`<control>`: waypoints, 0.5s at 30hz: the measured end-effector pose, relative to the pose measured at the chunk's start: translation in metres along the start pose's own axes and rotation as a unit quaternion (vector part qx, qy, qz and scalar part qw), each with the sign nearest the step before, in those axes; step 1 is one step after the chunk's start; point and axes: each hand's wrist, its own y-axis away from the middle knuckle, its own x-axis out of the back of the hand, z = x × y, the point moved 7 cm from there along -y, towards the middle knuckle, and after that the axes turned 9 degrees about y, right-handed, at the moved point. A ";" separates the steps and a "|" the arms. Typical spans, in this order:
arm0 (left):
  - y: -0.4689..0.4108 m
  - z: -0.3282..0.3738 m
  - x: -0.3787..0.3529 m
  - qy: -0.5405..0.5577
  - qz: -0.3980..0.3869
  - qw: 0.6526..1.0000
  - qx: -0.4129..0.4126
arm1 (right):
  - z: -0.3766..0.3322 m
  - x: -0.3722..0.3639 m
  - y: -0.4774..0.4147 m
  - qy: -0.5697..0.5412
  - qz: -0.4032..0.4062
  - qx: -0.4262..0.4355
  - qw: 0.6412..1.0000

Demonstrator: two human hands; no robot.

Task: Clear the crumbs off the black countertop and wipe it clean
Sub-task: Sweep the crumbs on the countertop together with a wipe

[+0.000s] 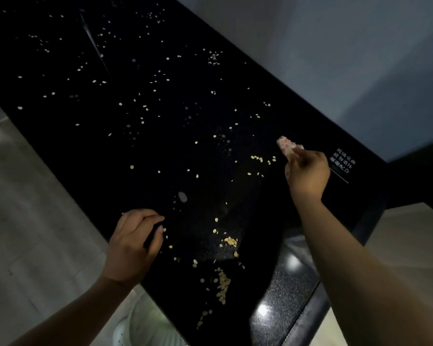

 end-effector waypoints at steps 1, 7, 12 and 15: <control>-0.001 -0.002 -0.001 0.002 -0.006 1.000 0.006 | 0.000 -0.010 -0.005 0.006 -0.025 -0.004 1.000; -0.004 -0.006 -0.004 -0.004 -0.053 0.998 0.043 | -0.024 -0.029 0.042 0.024 -0.056 0.111 0.992; -0.004 -0.007 -0.004 -0.001 -0.049 0.998 0.031 | -0.039 -0.030 0.111 -0.027 -0.139 0.171 0.975; -0.002 -0.006 -0.003 0.005 -0.032 0.999 0.012 | -0.040 -0.030 0.132 -0.046 -0.186 0.154 0.969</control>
